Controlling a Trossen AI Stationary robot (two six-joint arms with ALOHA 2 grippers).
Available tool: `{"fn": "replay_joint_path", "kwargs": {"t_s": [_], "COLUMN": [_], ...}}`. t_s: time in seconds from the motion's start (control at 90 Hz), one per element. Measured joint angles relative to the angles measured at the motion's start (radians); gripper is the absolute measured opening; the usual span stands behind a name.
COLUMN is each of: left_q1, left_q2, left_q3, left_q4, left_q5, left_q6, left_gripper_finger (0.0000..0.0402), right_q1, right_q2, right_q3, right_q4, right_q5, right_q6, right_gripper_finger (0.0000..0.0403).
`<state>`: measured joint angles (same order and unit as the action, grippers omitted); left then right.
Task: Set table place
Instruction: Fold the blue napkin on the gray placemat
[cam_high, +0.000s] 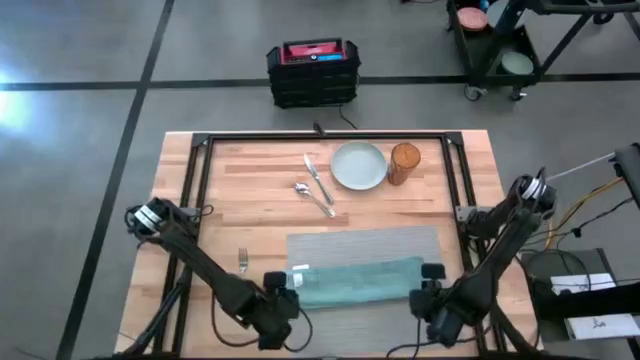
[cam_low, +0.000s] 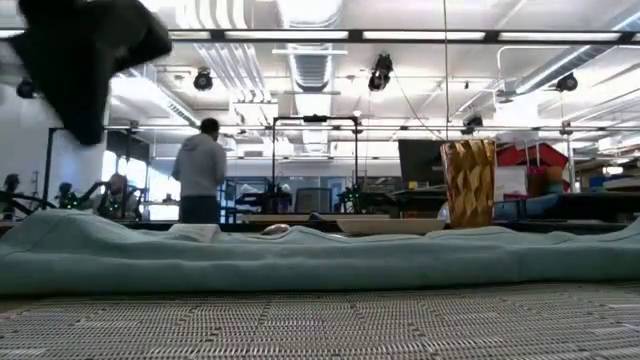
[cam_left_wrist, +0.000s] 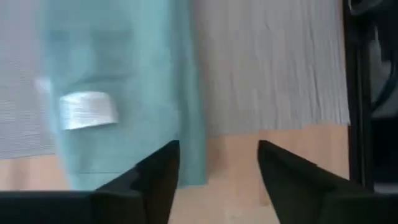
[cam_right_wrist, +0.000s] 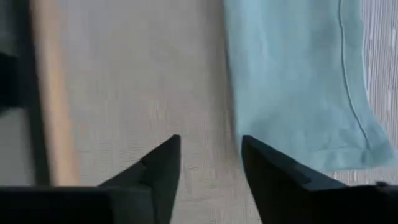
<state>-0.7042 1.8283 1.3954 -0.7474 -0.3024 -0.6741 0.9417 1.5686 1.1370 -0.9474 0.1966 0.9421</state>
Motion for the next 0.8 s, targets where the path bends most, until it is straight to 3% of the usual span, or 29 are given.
{"fn": "replay_joint_path", "kwargs": {"t_s": [0.178, 0.356, 0.544, 0.8], "left_q1": [0.040, 0.095, 0.096, 0.062], "left_q2": [-0.068, -0.079, -0.075, -0.087], "left_q3": [-0.113, -0.328, -0.494, -0.576], "left_q4": [0.188, 0.549, 0.647, 0.675], "left_q5": [-0.084, -0.047, -0.026, -0.021], "left_q6": [0.042, 0.062, -0.029, -0.131], "left_gripper_finger": [0.0205, 0.0173, 0.0143, 0.0118], "right_q1": [-0.050, -0.174, -0.279, -0.286], "right_q2": [-0.051, -0.038, -0.001, -0.001], "right_q3": [-0.051, -0.232, -0.425, -0.571], "right_q4": [0.158, 0.572, 0.948, 0.983], "right_q5": [0.212, 0.211, 0.192, 0.186], "right_q6": [-0.094, -0.277, -0.399, -0.318], "right_gripper_finger": [0.0184, 0.0174, 0.0157, 0.0134]}}
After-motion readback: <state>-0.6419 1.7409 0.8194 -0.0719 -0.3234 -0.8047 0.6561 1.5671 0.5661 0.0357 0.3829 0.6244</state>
